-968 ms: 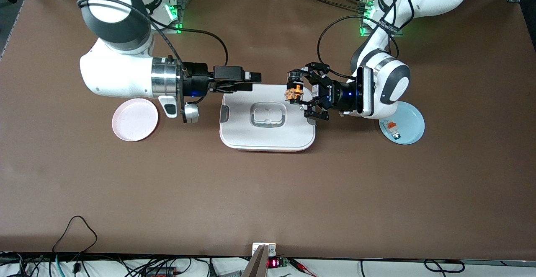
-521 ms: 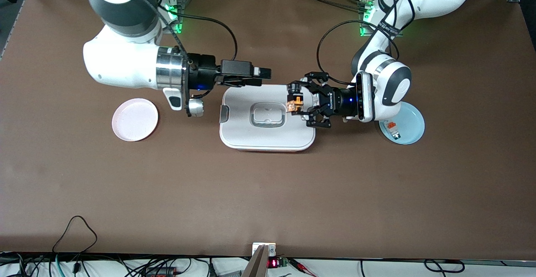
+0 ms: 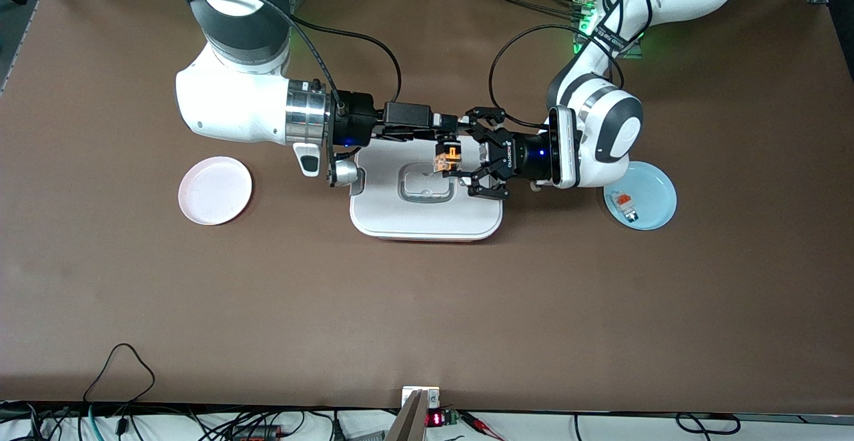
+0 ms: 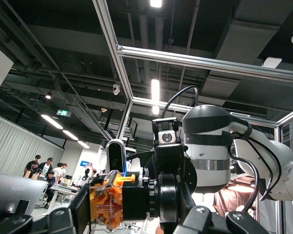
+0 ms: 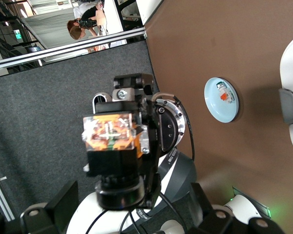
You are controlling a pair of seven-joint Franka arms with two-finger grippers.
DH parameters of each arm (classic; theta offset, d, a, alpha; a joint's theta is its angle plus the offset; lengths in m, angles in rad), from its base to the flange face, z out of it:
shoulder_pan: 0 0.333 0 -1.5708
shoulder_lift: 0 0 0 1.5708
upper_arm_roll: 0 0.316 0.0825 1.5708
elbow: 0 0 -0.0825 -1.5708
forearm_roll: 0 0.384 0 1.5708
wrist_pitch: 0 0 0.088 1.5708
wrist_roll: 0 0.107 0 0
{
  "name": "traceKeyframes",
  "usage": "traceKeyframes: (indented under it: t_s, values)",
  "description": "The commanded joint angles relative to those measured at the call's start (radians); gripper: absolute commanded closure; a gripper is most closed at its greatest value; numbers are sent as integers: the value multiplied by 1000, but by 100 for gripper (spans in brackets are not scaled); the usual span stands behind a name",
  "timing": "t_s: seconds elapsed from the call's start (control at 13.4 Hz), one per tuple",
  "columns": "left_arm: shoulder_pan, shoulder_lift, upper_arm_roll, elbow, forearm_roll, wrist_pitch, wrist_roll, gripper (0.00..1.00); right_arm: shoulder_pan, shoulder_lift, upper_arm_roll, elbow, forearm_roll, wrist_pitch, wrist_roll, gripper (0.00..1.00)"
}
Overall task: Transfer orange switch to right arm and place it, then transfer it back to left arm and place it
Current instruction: 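Close the right gripper on the switch held by the left gripper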
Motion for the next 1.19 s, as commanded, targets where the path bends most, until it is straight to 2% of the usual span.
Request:
traceKeyframes:
  t_s: [0.0,0.52,0.82,1.12]
  values:
    - [-2,-10,-1,9,-18,14,-16,100,4,16,7,34,-19,12,13,0]
    - [-1,-10,0,34,-2,17,-108,100,-7,31,9,38,-16,13,4,0]
    - [1,-17,-9,11,1,10,-83,100,-7,31,7,57,-22,4,21,0]
    - [12,-15,-10,-3,73,3,-81,100,-11,31,6,80,-22,3,58,0]
